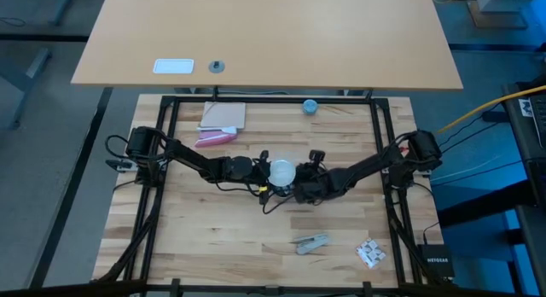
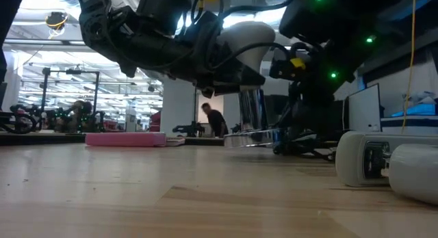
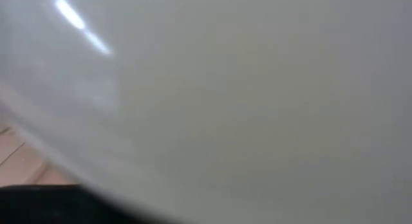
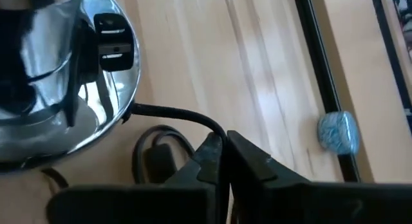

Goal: Screw lightbulb
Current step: Insert the lightbulb into the lamp

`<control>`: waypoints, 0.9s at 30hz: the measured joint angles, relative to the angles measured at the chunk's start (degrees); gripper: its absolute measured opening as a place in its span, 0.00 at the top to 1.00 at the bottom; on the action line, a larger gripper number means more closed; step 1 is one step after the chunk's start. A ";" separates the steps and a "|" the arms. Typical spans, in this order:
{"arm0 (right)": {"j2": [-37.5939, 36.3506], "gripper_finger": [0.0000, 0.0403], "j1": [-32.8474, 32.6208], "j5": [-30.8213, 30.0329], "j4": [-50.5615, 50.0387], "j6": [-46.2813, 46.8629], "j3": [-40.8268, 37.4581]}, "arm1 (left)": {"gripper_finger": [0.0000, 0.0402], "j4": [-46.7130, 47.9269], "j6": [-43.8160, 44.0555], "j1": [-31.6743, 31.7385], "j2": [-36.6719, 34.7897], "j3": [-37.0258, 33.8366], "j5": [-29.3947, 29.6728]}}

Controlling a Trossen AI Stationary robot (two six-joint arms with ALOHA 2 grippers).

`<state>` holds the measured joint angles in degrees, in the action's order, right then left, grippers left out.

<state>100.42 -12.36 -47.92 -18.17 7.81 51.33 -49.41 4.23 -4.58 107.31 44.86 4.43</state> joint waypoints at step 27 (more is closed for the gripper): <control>0.00 0.84 3.43 12.76 1.77 -9.42 -0.11 | 0.63 -0.34 2.80 0.35 -0.03 -0.11 -1.20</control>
<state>100.42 -8.93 -35.16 -16.40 -1.61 51.22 -49.76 7.03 -4.23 107.27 44.75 3.23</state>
